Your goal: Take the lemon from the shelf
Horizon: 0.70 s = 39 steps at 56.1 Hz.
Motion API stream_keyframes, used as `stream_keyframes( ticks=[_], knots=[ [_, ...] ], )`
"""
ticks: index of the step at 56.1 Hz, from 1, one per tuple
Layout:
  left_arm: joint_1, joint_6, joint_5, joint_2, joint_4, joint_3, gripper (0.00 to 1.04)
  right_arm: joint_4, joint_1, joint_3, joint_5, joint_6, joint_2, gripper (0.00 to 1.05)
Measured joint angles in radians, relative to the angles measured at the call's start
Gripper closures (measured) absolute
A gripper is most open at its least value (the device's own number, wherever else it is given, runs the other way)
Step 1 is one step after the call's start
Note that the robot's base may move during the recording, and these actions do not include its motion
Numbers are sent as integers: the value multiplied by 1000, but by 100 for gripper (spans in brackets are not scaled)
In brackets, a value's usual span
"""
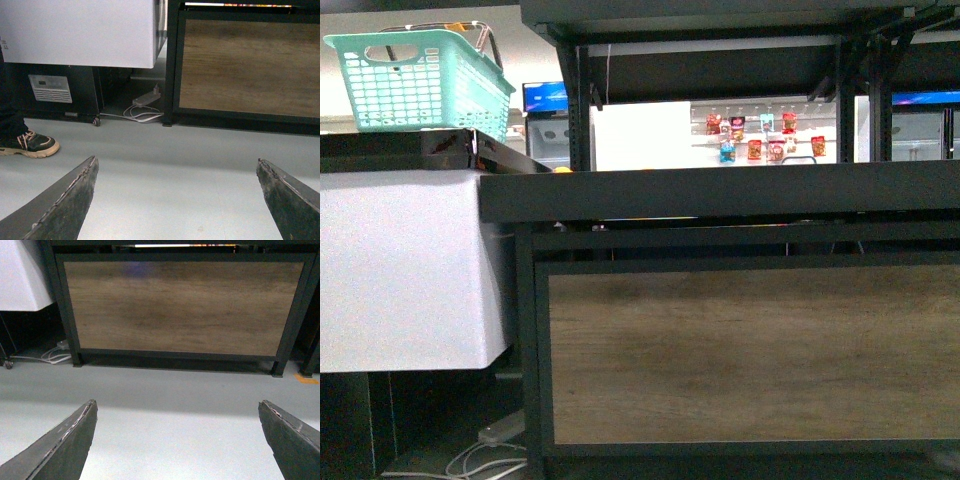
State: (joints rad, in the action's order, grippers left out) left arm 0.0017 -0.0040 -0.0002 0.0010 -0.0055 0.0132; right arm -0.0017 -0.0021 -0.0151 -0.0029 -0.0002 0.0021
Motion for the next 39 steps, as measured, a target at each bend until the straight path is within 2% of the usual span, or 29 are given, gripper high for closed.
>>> stream_keyframes(
  ticks=[39],
  knots=[
    [0,0,0,0,0,0,8,0,0,0,0,0,0,8]
  ],
)
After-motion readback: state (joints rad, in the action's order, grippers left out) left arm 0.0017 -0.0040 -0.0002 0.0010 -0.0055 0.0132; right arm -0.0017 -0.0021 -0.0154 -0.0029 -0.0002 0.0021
